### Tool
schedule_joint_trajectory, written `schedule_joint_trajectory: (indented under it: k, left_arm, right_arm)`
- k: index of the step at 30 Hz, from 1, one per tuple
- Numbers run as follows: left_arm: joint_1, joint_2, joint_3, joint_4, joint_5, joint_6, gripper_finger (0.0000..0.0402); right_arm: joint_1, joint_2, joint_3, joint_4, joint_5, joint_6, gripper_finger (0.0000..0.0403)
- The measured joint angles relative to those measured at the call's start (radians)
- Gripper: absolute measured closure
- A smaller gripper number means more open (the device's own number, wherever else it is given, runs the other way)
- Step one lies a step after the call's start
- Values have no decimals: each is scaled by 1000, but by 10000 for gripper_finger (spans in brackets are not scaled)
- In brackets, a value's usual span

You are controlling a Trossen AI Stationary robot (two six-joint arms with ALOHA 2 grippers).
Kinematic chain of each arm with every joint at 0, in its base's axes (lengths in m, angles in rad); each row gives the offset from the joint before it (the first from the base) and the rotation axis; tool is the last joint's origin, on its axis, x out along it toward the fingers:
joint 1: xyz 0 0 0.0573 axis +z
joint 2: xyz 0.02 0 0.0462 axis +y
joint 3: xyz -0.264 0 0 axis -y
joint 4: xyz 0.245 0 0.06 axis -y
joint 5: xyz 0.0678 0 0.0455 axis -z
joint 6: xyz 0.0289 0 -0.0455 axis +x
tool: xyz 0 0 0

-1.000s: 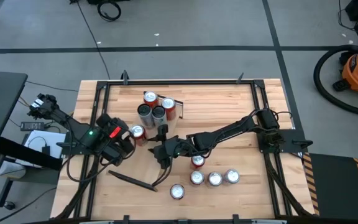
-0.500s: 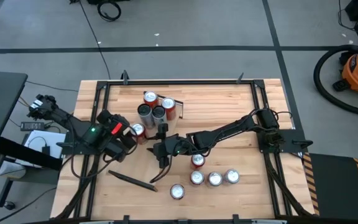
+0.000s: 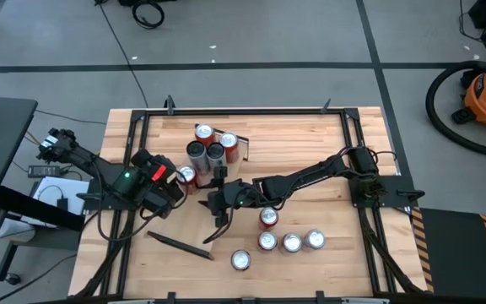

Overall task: Place canned beverage on shelf
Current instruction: Put the top red soda can on the shelf, then put the middle red soda can on the shelf

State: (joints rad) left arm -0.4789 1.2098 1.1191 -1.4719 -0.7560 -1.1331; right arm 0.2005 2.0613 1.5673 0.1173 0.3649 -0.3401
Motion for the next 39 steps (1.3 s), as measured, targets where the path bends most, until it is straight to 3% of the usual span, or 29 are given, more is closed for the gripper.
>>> schedule_joint_trajectory:
  k: [9,15,18,31,34,39]
  left_arm:
    - [-1,0,86,-63,73,17,111]
    - [-10,0,127,-54,310,9,111]
    - [-14,0,132,-9,382,23,111]
    - [-200,0,132,551,377,355,111]
    - [-206,0,132,627,371,396,111]
    - [-206,0,132,678,274,496,111]
  right_arm:
    - [3,0,0,-52,41,-23,190]
    - [13,-42,0,-160,95,-29,190]
    - [20,-76,0,-186,102,-29,190]
    - [27,-173,0,-384,117,51,190]
    - [23,-192,0,-423,116,83,190]
    - [25,-195,0,-437,130,87,190]
